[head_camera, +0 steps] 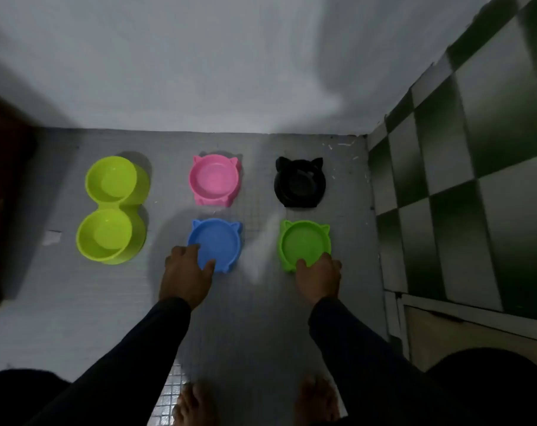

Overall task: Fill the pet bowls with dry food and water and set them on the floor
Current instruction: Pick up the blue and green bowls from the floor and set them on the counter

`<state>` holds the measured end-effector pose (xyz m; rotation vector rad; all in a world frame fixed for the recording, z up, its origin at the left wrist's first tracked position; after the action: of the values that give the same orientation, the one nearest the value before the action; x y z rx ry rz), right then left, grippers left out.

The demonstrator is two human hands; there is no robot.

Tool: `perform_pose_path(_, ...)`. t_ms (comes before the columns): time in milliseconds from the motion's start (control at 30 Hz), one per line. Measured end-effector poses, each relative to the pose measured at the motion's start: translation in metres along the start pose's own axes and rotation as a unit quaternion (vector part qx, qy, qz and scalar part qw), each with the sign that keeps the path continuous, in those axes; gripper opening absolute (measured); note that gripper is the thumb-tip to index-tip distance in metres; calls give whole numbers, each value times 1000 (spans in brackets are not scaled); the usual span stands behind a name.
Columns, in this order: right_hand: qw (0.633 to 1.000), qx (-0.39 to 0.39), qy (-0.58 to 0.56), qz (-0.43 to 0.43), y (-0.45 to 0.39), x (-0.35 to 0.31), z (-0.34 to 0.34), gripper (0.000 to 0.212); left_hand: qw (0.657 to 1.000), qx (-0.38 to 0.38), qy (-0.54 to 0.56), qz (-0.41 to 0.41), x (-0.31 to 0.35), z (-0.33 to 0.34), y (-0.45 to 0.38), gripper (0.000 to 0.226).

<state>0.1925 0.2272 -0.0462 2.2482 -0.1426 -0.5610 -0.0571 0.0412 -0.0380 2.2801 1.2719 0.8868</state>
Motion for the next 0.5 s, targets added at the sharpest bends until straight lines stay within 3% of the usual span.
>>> perform_pose_path(200,997,6,-67,50,-25,20,13,56,997,15,46,-59,-31,13,-16,56)
perform_pose_path(500,989,51,-108,86,-48,42,18,51,989,30,116,-86,-39,31,-33,45)
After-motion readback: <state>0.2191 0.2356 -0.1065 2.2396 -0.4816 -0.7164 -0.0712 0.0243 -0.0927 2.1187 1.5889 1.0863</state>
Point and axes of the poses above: each hand's wrist, its own y-axis away from the middle knuckle, its own z-axis out of the palm, x = y × z, the point moved 8 cm from there along -y, towards the middle knuckle, and after that the axes turned 9 degrees about -x, right-handed, at the moved point
